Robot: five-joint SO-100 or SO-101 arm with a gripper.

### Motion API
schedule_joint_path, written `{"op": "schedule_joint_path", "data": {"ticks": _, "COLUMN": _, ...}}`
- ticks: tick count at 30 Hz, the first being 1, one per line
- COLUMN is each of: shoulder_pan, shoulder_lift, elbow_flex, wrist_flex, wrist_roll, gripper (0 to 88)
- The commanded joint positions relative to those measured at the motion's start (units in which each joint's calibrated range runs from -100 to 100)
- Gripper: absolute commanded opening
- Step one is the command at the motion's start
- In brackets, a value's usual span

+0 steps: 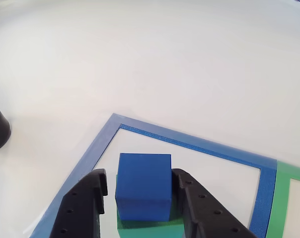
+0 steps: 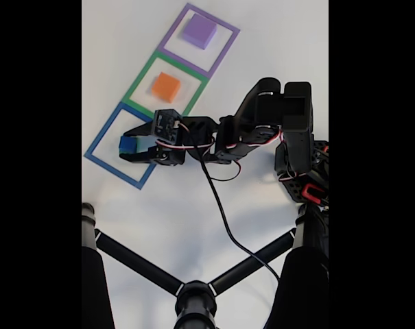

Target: Tower of hanoi

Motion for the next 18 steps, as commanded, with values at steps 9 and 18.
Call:
{"op": "schedule_joint_path", "data": {"ticks": 9, "shoulder_pan": -0.79, "shoulder_lift": -0.78, "elbow_flex": -3.05, "wrist_flex": -1.02, "wrist_roll": 0.59, "gripper": 2.6}}
{"op": "schedule_joint_path", "data": {"ticks": 18, "shoulder_pan": -0.26, "shoulder_lift": -1.74, "elbow_flex": -2.05, "wrist_flex": -1.02, "wrist_roll": 0.59, "gripper": 0.7}}
